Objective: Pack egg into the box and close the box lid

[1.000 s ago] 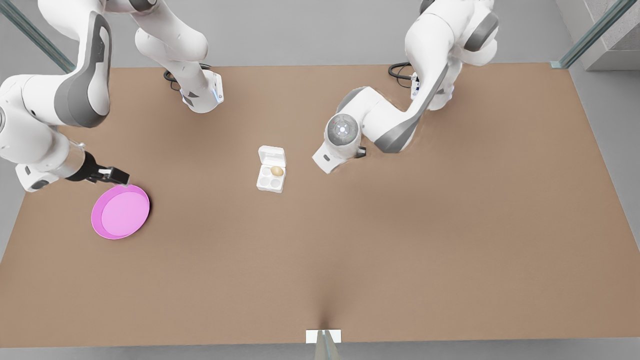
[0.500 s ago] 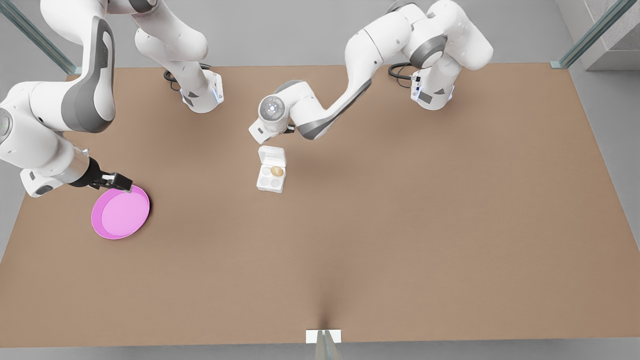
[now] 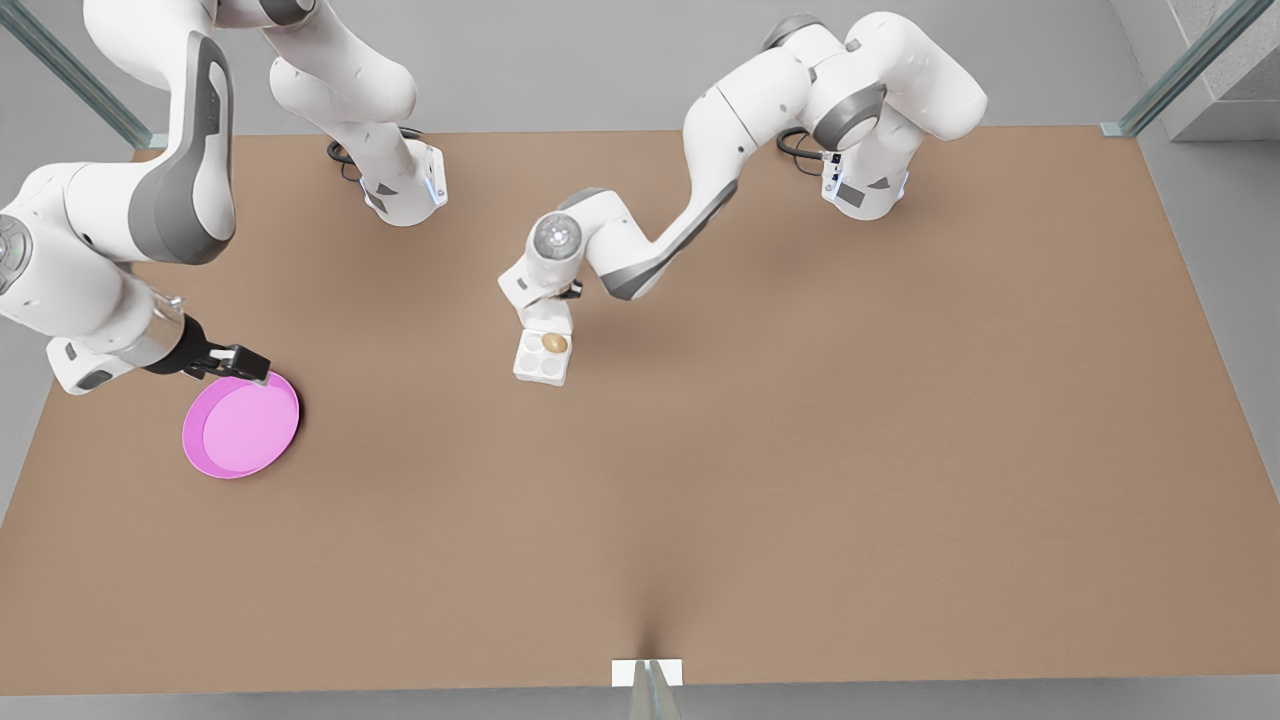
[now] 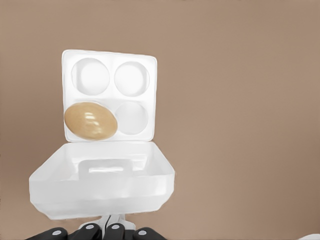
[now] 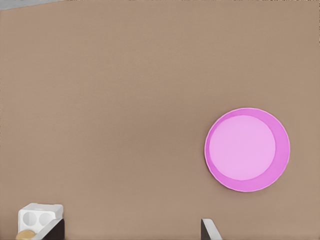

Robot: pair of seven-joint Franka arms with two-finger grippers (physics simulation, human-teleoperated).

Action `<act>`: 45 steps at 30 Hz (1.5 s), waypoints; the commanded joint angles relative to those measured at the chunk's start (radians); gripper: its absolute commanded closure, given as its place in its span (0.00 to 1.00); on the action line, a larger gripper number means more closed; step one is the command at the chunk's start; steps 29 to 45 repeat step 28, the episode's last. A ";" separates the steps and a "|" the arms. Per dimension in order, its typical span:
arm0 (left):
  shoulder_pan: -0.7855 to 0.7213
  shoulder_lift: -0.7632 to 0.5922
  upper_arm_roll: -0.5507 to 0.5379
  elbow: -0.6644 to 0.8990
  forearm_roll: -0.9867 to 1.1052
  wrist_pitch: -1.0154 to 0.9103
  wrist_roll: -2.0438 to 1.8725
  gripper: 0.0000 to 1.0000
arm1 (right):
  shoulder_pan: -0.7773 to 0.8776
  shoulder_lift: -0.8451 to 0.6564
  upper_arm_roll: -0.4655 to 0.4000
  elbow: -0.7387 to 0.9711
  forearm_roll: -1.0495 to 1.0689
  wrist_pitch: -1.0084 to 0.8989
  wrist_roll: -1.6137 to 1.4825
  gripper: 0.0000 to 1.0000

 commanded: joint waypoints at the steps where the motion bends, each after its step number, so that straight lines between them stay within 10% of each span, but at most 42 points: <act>1: 0.000 0.001 0.000 0.000 0.004 0.022 0.000 0.79 | 0.001 0.000 0.000 -0.001 0.000 0.000 -0.001 0.00; 10: 0.020 0.003 -0.002 0.027 -0.061 0.075 -0.007 0.79 | 0.002 0.000 0.000 -0.001 0.000 0.002 -0.004 0.00; 11: 0.069 -0.066 -0.002 0.027 -0.056 -0.149 0.004 0.79 | 0.002 0.000 0.000 0.001 0.000 0.002 -0.004 0.00; 12: 0.161 -0.161 0.005 0.027 -0.058 -0.440 0.027 0.68 | 0.002 0.000 0.000 -0.001 0.000 0.002 -0.004 0.00; 14: 0.535 -0.379 0.014 0.029 0.003 -0.889 0.272 0.00 | 0.002 0.000 0.002 -0.001 0.000 0.002 -0.004 0.00; 19: 0.653 -0.492 0.239 0.017 0.231 -0.921 0.606 0.00 | 0.002 0.000 0.000 0.001 0.000 0.002 -0.002 0.00; 22: 0.788 -0.655 0.202 -0.189 0.145 -0.772 0.593 0.00 | 0.002 0.006 0.000 0.001 0.000 0.002 -0.002 0.00; 45: 0.792 -0.640 0.201 -0.183 0.185 -0.769 0.587 0.00 | 0.001 0.008 0.000 0.002 0.002 0.002 -0.004 0.00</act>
